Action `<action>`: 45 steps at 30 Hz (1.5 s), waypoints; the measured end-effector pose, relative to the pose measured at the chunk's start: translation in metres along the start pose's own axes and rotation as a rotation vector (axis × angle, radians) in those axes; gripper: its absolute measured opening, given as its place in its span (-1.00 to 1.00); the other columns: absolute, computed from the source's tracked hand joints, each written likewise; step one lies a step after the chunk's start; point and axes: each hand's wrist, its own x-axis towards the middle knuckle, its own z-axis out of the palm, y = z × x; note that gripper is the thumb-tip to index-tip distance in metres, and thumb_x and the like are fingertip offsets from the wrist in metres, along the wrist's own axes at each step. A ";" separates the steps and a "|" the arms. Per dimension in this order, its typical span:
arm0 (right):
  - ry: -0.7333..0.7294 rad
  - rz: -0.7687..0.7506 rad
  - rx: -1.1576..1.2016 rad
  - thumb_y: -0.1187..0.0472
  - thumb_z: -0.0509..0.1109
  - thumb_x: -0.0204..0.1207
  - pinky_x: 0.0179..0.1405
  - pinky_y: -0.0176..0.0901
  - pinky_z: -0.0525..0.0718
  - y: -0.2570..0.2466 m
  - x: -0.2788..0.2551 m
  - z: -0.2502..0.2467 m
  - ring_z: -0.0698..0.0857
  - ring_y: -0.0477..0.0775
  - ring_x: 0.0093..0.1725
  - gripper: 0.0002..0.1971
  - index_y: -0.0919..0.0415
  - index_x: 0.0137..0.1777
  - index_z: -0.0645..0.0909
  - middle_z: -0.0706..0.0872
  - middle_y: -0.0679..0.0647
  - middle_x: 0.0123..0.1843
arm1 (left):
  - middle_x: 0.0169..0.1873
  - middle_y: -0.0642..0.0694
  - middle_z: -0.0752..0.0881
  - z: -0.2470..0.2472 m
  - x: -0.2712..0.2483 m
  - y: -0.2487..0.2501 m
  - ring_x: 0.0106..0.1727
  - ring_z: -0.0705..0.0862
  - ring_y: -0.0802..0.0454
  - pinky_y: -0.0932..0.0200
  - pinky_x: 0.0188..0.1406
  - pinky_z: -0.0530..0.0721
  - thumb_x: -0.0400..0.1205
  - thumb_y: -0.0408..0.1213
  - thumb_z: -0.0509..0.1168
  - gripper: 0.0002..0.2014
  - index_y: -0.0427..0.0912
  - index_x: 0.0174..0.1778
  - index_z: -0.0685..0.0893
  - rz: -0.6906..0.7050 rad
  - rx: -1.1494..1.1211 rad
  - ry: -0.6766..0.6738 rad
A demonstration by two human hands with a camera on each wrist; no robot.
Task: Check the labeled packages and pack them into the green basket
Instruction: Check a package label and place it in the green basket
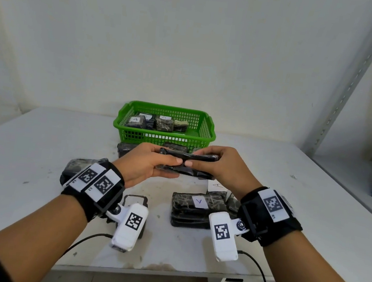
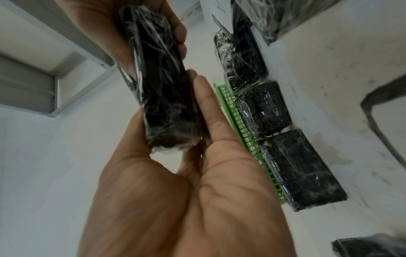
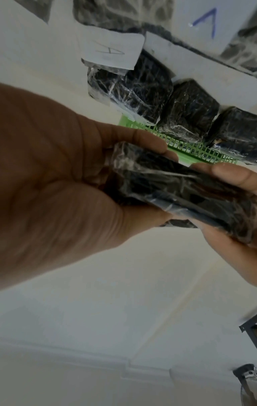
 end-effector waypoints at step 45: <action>0.020 0.044 0.217 0.05 0.84 0.20 0.37 0.26 0.75 0.005 -0.001 0.000 0.88 0.20 0.09 -0.50 0.25 0.10 0.82 0.91 0.17 0.05 | 0.10 -0.35 0.79 -0.005 -0.001 -0.013 0.16 0.77 -0.31 -0.20 0.19 0.73 0.56 -0.39 0.45 -0.70 -0.41 0.18 0.71 0.208 0.135 0.047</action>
